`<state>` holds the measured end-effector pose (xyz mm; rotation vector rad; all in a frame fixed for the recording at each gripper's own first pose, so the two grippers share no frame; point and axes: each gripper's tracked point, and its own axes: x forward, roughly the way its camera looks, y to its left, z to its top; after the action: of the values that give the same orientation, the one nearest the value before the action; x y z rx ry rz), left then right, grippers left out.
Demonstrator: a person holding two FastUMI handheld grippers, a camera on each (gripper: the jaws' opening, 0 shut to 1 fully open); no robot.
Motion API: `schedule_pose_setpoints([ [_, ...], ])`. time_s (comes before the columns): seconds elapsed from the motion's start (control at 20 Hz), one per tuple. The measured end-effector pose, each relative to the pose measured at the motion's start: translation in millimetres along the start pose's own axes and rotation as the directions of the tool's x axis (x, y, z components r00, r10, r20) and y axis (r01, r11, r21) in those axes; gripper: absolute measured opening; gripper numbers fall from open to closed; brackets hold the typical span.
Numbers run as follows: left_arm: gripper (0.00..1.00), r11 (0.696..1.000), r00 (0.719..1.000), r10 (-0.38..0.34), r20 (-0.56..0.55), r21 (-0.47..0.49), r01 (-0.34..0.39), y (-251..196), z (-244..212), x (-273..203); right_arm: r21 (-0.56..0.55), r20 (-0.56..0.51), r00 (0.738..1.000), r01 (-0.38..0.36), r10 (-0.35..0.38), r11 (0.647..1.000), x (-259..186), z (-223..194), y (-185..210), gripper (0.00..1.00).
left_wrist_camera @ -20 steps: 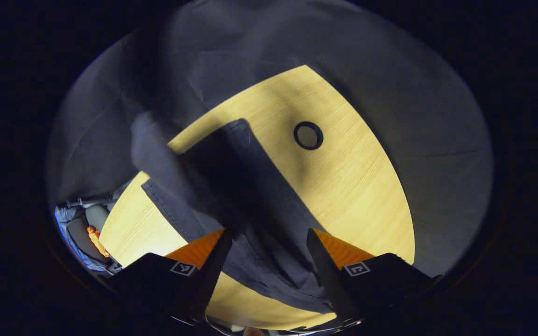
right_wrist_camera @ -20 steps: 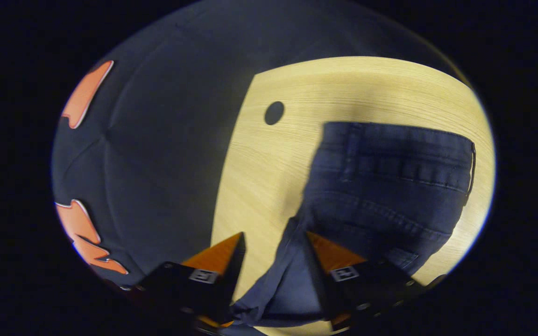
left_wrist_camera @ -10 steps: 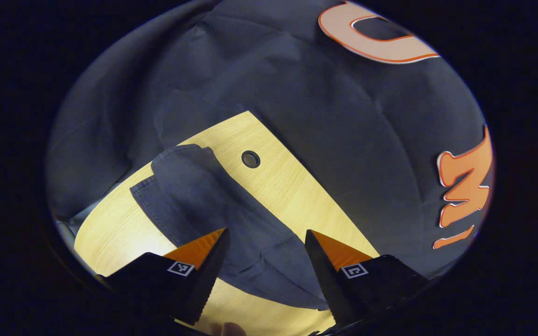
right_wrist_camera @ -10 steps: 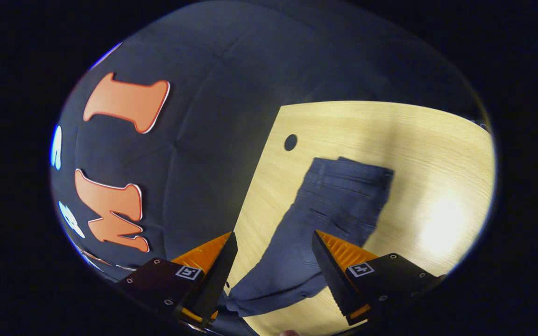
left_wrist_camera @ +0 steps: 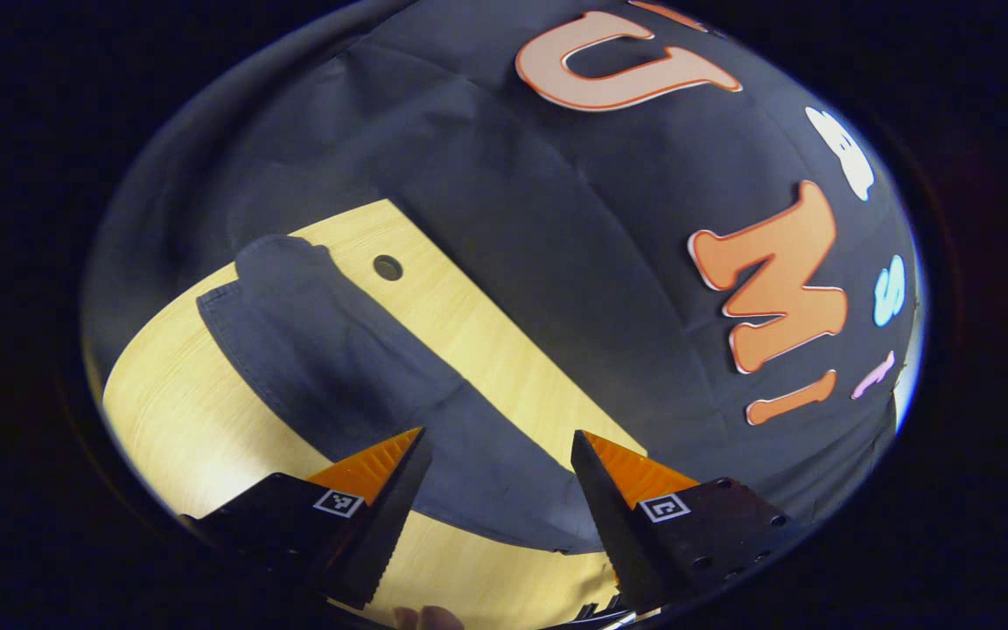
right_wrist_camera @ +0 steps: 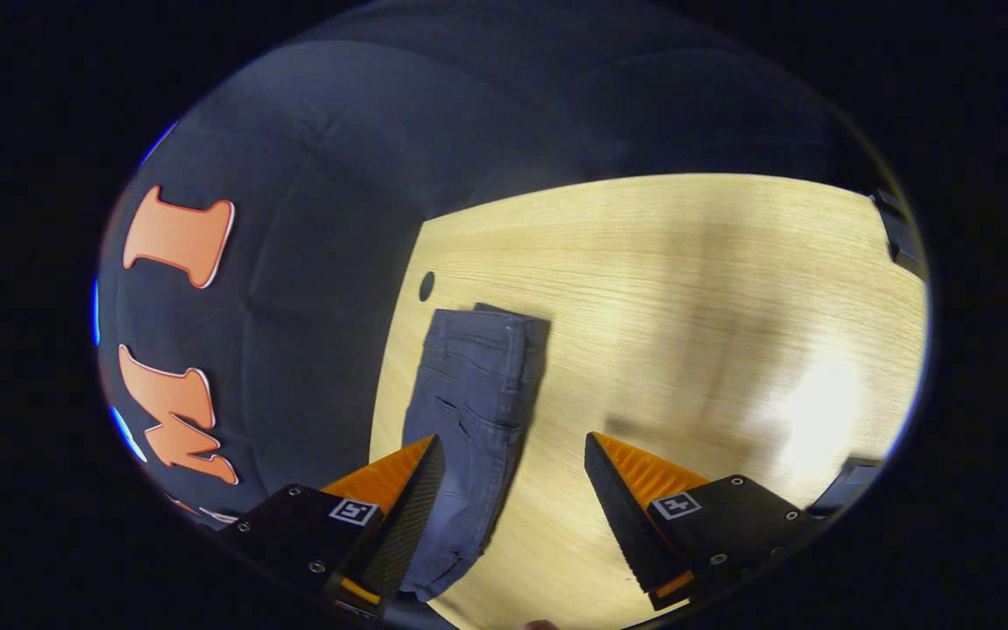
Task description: Grasp the waist and the cuffs of the jeans and fold them to make the two legs overlap; first hold the waist and fold one-third of the jeans toward the cuffs, then hold the cuffs and fold the remaining one-third in the same direction to finish folding.
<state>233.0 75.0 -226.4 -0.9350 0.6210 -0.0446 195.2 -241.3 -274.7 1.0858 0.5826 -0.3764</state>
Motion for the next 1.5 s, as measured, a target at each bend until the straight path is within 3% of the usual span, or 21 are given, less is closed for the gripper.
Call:
schedule_pose_setpoints([
  [0.2, 0.98, 1.0, 0.999, -0.019, 0.042, -0.001, 0.019, -7.0, -5.9, -15.3, 0.049, -0.007, 1.0, 0.002, -0.001, 0.999, 30.9, 6.4, -2.0, 0.98],
  [0.6, 0.98, 0.997, 0.988, 0.057, 0.147, 0.034, -0.062, 3.8, 11.1, -44.4, 0.098, 0.043, 0.998, -0.056, 0.052, 0.994, 71.7, 31.1, 15.0, 0.93],
  [0.7, 0.98, 0.997, 0.986, 0.071, 0.148, 0.012, -0.073, 5.3, 8.1, -46.1, 0.077, 0.061, 0.998, -0.026, 0.021, 0.997, 84.1, 33.4, 12.3, 0.86],
  [0.75, 0.98, 0.997, 0.986, 0.077, 0.149, -0.002, -0.078, 6.4, 6.9, -47.4, 0.03, 0.07, 0.998, -0.004, 0.002, 1.0, 87.5, 33.6, 7.7, 0.66],
  [0.9, 0.98, 0.995, 0.984, 0.097, 0.148, -0.033, -0.093, 15.3, 0.6, -51.5, -0.051, 0.106, 0.994, 0.006, -0.001, 0.999, 88.7, 36.4, 12.2, 0.34],
  [0.95, 0.98, 0.994, 0.984, 0.104, 0.146, -0.041, -0.099, 18.7, -0.4, -51.9, -0.059, 0.115, 0.993, 0.023, -0.016, 0.998, 89.7, 36.7, 16.6, 0.19],
  [1.05, 0.98, 0.995, 0.985, 0.094, 0.148, -0.049, -0.087, 25.8, 5.3, -52.3, -0.142, 0.132, 0.989, 0.091, -0.072, 0.986, 81.9, 37.0, 20.7, 0.2],
  [1.1, 0.98, 0.996, 0.986, 0.082, 0.144, -0.054, -0.074, 29.8, 9.3, -50.1, -0.2, 0.158, 0.986, 0.086, -0.055, 0.976, 75.9, 35.5, 38.7, 0.08],
  [1.35, 0.98, 0.999, 0.996, 0.022, 0.089, -0.043, -0.019, 55.2, 45.3, -36.0, -0.328, 0.276, 0.959, 0.034, 0.061, 0.944, 0.8, 18.0, 110.9, 0.07],
  [1.5, 0.98, 0.999, 0.998, -0.006, 0.068, -0.032, 0.009, 67.6, 67.6, -36.0, -0.445, 0.325, 0.94, 0.057, 0.102, 0.894, -46.4, 4.8, 144.4, 0.07],
])
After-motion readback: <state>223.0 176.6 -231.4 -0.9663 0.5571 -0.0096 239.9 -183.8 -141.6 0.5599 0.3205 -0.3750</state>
